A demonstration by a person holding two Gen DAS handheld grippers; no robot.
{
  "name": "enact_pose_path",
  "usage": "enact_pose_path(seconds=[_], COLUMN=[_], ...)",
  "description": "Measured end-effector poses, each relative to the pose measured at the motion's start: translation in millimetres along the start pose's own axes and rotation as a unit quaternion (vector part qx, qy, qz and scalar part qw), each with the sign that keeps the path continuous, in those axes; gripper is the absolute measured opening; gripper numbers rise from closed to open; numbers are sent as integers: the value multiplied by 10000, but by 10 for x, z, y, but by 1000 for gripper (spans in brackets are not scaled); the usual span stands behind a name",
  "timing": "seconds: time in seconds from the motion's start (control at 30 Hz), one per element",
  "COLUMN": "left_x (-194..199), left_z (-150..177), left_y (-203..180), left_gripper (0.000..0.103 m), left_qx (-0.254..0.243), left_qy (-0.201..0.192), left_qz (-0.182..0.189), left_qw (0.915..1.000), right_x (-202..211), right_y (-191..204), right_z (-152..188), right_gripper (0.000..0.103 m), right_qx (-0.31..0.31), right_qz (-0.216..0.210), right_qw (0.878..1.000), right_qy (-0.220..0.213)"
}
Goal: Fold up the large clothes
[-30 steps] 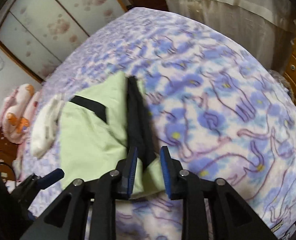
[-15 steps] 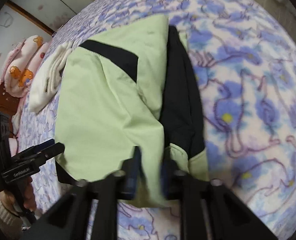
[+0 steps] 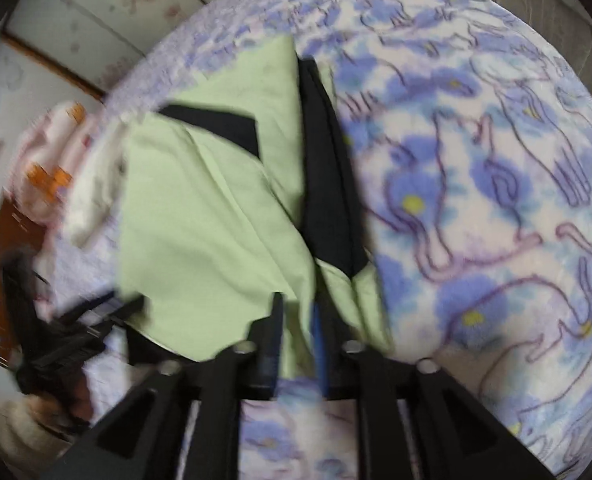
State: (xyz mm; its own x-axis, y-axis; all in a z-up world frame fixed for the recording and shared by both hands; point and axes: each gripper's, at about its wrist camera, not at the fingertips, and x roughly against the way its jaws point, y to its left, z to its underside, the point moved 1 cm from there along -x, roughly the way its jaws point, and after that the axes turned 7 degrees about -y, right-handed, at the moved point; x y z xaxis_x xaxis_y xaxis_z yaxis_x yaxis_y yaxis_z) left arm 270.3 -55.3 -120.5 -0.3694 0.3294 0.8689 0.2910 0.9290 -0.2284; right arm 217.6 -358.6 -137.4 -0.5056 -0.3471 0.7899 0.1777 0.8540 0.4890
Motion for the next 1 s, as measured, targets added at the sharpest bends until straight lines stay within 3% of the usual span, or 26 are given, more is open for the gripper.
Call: enact_pose_path(seconds=[0.13,0.37,0.63,0.67,0.7,0.8,1.0], left_x=[60,-188,-342,-337,-333,-338,-446], left_z=[-193,-560,-699,-696,-701,-704,-704], left_y=[164,368,455,453,450,409,323], left_gripper=[70,70,74,74,74,71,71], left_qx=[458,833,998,967,937,759,437], left_qy=[-238,-221,-217,-225,-235,-273,-282], left_qz=[250,346,411,402,386,327,108], left_qw=[9984,9957,9939,9942,9946,9962,9986], right_x=[-57,-562,-739,-738,-716,-532,-877], right_y=[17,50,47,64,93,250,124], right_z=[-305,-714,-824,-828,-842,-931,-847], right_gripper=[30,30,30,9,2,1,2], right_qx=[-141,-69,78,110,216,1020,1347], right_qz=[-190,-33,40,25,146,594,956], right_qw=[9994,10000,10000,9999,9997,9923,9862], right_qy=[-240,35,31,32,38,-385,91])
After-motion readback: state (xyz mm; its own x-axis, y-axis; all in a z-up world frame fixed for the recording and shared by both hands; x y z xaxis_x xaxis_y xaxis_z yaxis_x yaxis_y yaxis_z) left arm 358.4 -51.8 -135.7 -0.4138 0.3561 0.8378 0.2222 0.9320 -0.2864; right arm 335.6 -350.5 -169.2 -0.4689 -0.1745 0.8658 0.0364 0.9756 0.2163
